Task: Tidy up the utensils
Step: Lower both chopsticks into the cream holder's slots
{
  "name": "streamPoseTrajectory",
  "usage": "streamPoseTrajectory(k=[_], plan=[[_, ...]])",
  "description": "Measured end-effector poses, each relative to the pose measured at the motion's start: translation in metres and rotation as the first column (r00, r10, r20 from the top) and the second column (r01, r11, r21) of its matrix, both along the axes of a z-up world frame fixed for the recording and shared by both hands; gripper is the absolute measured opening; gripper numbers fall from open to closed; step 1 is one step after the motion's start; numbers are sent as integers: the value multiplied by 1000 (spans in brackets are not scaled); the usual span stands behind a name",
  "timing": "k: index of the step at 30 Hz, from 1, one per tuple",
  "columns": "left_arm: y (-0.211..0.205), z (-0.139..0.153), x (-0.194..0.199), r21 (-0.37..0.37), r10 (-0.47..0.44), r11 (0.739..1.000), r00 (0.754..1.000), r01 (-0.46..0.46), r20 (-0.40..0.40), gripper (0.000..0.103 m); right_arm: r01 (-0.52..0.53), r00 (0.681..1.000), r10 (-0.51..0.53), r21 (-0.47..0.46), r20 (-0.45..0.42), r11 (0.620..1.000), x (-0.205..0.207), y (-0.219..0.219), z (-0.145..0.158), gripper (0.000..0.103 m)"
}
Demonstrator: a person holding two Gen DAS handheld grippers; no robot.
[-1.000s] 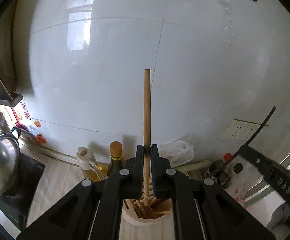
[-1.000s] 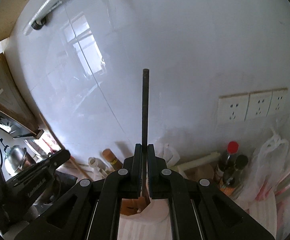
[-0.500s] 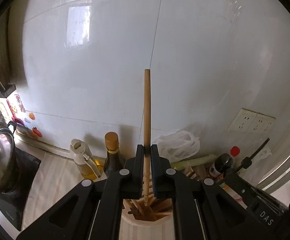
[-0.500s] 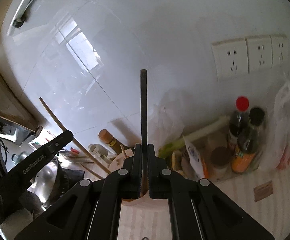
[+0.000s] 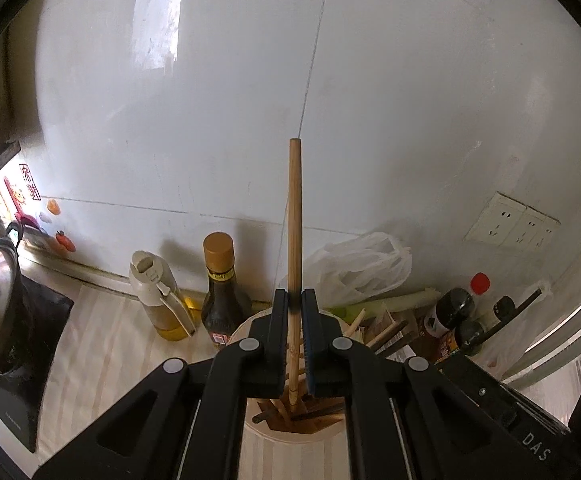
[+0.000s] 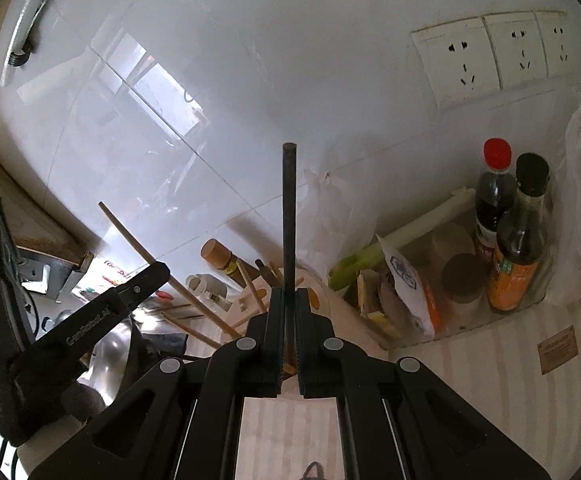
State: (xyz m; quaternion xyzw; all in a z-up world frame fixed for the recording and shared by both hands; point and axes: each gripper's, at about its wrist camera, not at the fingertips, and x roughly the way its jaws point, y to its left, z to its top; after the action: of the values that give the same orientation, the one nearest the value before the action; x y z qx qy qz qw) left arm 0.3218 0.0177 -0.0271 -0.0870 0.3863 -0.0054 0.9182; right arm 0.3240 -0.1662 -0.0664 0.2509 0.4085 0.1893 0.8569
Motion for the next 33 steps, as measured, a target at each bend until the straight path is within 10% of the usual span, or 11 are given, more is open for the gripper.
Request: streamPoseTrajectory(k=[24, 33], plan=[[5, -31, 5, -2, -28, 1000, 998, 28, -50, 5, -62, 996, 61, 0, -66, 998, 13, 13, -17, 5], [7, -21, 4, 4, -19, 1000, 1000, 19, -10, 5, 19, 995, -10, -87, 102, 996, 5, 5, 26, 5]])
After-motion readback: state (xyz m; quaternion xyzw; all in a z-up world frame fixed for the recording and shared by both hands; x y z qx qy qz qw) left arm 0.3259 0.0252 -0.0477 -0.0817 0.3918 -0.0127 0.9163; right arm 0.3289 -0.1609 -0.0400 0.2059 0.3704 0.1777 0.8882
